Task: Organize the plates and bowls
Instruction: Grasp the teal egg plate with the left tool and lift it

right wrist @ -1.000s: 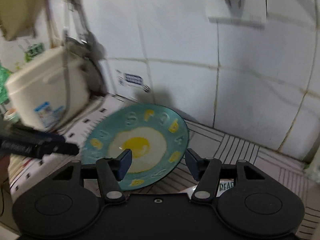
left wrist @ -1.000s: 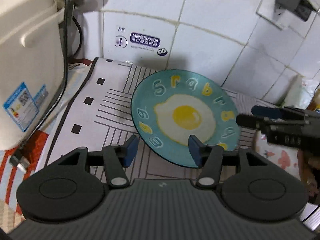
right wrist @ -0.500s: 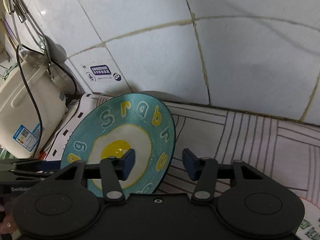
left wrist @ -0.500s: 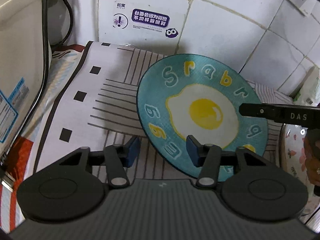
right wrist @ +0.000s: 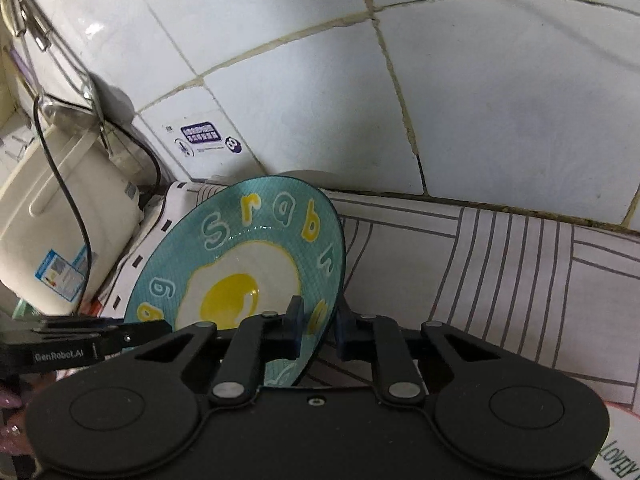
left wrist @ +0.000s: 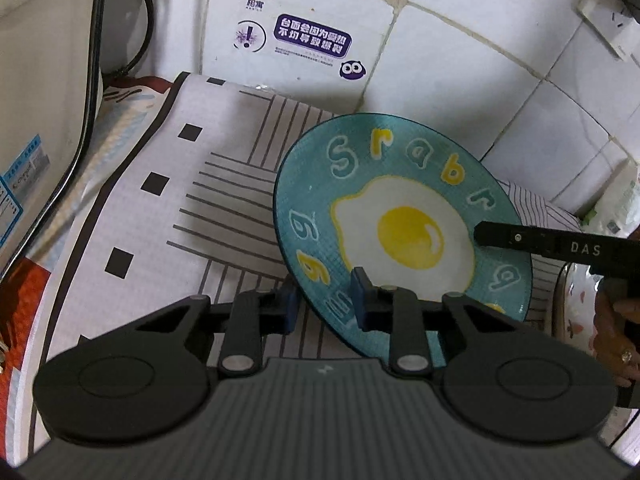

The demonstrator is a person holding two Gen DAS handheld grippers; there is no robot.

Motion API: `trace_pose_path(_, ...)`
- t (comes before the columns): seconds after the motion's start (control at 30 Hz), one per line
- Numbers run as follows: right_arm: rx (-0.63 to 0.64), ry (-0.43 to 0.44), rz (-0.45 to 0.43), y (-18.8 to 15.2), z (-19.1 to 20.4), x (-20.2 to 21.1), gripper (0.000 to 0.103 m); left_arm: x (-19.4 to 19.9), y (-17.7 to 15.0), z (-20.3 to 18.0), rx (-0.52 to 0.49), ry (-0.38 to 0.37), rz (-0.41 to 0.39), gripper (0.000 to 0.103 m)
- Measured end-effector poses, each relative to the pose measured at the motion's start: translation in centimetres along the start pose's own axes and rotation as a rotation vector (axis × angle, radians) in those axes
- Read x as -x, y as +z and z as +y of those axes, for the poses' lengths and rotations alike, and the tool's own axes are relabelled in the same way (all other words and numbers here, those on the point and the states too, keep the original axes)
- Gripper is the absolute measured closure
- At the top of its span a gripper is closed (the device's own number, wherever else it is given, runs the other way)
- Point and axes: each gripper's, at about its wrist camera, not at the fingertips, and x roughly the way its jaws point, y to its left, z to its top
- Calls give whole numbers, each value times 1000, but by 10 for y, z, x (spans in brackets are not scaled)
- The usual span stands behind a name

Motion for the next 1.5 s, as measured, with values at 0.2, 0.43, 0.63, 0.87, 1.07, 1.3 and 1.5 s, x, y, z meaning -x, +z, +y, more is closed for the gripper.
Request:
trace_pose_path(0.2, 52, -20, -33, -4, 6, 2, 82, 2, -3, -5, -11, 22, -16, 76)
trace_pose_path(0.43, 79, 6, -68, -11, 12, 23, 82, 27, -4, -16, -35, 41, -29, 76)
trace_pose_path(0.63, 63, 45, -88, -18, 13, 44, 82, 58, -11, -35, -82, 48, -57, 76)
trace_pose_path(0.87, 75, 44, -134, -36, 20, 91, 82, 87, -19, -61, -158, 16, -24, 76)
trace_pose_path(1.07, -13, 44, -146, -63, 8, 120, 82, 101, -33, -90, -228, 20, -3, 76)
trace_pose_path(1.3, -35, 11, -176, -95, -1, 157, 81, 110, -47, -122, -271, -5, 28, 76)
trace_pose_path(1.5, -86, -41, -228, -117, -16, 192, 81, 105, -49, -157, -317, -57, 45, 76)
